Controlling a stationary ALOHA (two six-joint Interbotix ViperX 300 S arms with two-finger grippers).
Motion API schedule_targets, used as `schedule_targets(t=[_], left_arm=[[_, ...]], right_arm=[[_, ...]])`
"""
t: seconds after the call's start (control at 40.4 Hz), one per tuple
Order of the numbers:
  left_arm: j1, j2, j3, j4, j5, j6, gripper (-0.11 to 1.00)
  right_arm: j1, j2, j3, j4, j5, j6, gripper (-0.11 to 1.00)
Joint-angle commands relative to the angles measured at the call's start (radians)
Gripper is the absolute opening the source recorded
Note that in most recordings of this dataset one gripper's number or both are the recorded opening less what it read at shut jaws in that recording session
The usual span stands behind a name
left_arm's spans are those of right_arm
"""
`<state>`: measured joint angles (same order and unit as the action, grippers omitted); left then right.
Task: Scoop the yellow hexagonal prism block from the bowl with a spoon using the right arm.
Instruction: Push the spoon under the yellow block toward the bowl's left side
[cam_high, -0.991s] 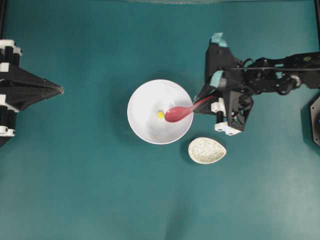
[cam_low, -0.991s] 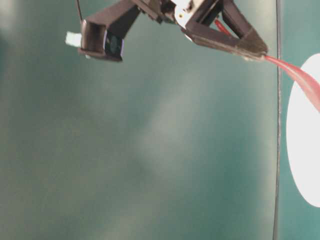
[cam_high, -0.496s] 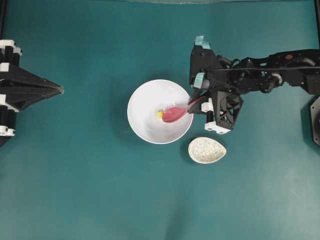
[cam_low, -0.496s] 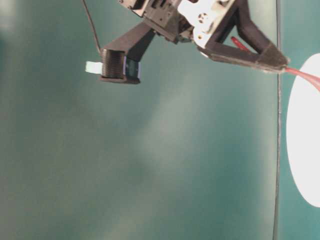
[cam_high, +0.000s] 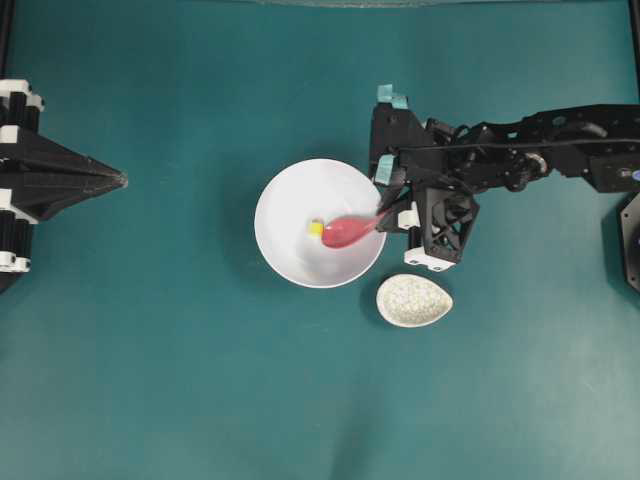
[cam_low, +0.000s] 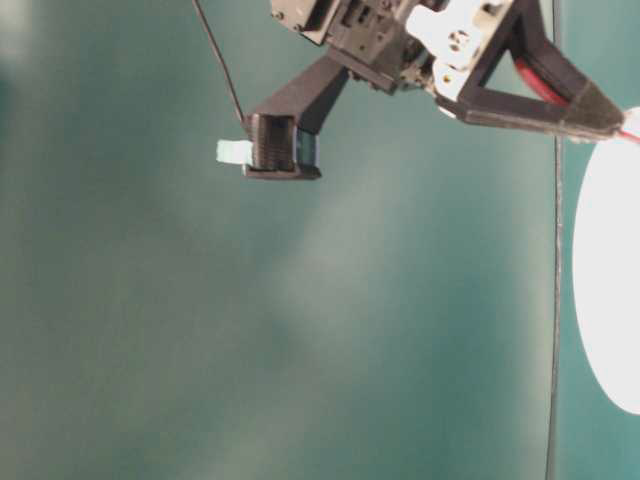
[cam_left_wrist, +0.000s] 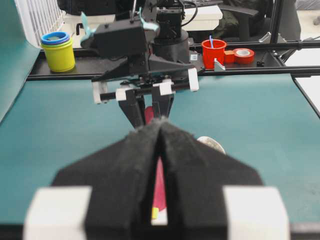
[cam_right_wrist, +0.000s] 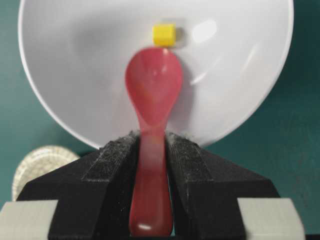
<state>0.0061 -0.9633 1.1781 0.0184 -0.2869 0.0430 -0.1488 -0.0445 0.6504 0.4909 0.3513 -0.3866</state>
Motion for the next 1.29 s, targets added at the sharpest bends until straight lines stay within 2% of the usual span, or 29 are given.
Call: schedule_targets(t=[0.0, 0.446, 0.743, 1.115, 1.264], left_arm=[[0.002, 0.003, -0.028, 0.003, -0.006, 0.000, -0.01], [0.000, 0.003, -0.029, 0.003, -0.006, 0.000, -0.01], [0.000, 0.003, -0.029, 0.003, -0.003, -0.002, -0.01], [0.000, 0.003, -0.028, 0.003, -0.003, -0.015, -0.01], [0.000, 0.003, -0.029, 0.003, -0.003, -0.017, -0.01]], right_arm=[[-0.002, 0.003, -0.032, -0.002, -0.017, -0.002, 0.25], [-0.002, 0.052, -0.095, -0.002, -0.048, -0.006, 0.25], [-0.002, 0.074, -0.118, -0.002, -0.117, -0.008, 0.25], [0.014, 0.063, -0.095, -0.002, -0.218, -0.006, 0.25], [0.028, 0.037, -0.052, 0.000, -0.273, -0.006, 0.25]])
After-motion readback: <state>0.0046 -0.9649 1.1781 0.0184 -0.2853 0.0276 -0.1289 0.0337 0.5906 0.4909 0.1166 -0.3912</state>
